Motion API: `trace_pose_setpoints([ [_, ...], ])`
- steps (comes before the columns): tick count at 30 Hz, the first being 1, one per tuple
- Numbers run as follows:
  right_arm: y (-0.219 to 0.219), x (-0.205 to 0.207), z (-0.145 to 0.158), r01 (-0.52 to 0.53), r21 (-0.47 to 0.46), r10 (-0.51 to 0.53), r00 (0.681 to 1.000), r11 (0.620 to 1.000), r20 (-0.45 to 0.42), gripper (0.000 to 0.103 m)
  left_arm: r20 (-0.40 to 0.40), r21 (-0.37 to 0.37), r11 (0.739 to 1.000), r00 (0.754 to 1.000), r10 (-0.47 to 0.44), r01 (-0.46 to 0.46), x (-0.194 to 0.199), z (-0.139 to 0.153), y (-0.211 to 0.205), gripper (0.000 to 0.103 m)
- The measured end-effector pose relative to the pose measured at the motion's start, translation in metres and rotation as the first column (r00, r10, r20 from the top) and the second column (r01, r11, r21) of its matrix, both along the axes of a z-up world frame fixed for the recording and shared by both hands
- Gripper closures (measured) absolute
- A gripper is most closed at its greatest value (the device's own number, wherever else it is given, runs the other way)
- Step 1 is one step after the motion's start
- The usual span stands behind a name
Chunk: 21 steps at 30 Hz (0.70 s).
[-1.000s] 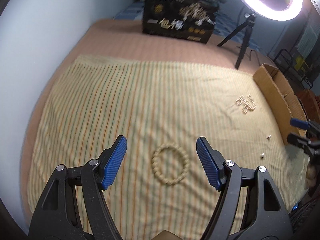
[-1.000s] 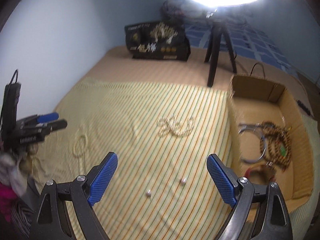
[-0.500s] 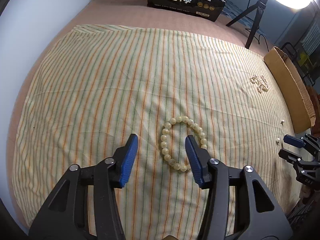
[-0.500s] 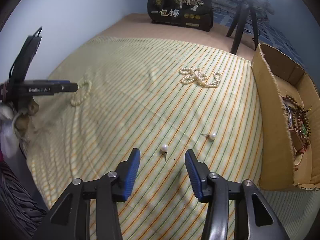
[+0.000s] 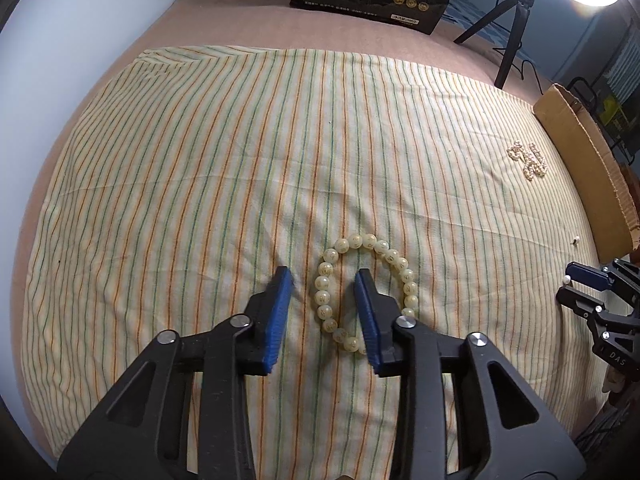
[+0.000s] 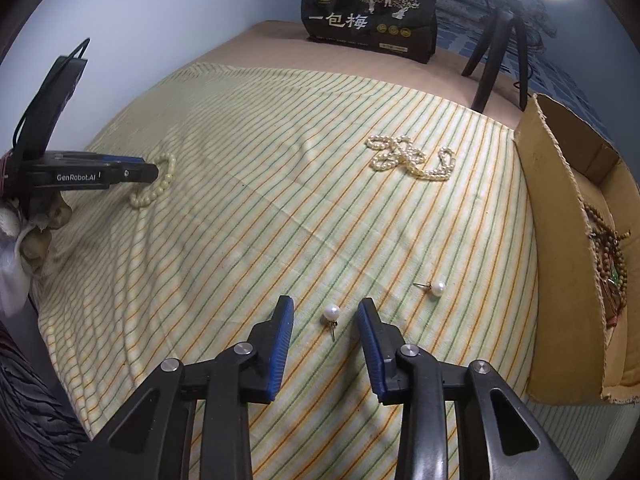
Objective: Organize jewelry
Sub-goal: 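Grasp the cream bead bracelet with the left tool while the right tool grasps a pearl stud earring, then carry the bracelet and pearl earring with both tools over the cardboard box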
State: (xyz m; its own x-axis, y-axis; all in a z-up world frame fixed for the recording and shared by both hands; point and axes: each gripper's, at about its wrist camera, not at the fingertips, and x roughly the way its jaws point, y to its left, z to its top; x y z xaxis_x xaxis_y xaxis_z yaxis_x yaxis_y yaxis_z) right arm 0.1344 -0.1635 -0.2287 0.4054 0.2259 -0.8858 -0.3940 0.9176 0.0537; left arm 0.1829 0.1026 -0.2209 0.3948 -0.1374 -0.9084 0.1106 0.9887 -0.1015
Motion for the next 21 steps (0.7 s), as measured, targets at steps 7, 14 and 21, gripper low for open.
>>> trace_pose_setpoints([
  [7, 0.000, 0.002, -0.002, -0.002, 0.002, 0.002, 1.000, 1.000, -0.003, 0.079, 0.000, -0.001, 1.000, 1.000, 0.007, -0.007, 0.004, -0.002, 0.001, 0.093],
  [14, 0.004, 0.000, -0.002, -0.027, -0.010, 0.027, 1.000, 1.000, 0.003, 0.096, 0.010, 0.011, 1.000, 1.000, 0.006, -0.006, 0.003, -0.001, -0.003, 0.097],
  [21, 0.000, -0.002, 0.006, -0.004, 0.015, 0.004, 1.000, 1.000, 0.011, 0.097, 0.028, -0.009, 1.000, 1.000, 0.013, -0.012, 0.001, 0.008, -0.004, 0.098],
])
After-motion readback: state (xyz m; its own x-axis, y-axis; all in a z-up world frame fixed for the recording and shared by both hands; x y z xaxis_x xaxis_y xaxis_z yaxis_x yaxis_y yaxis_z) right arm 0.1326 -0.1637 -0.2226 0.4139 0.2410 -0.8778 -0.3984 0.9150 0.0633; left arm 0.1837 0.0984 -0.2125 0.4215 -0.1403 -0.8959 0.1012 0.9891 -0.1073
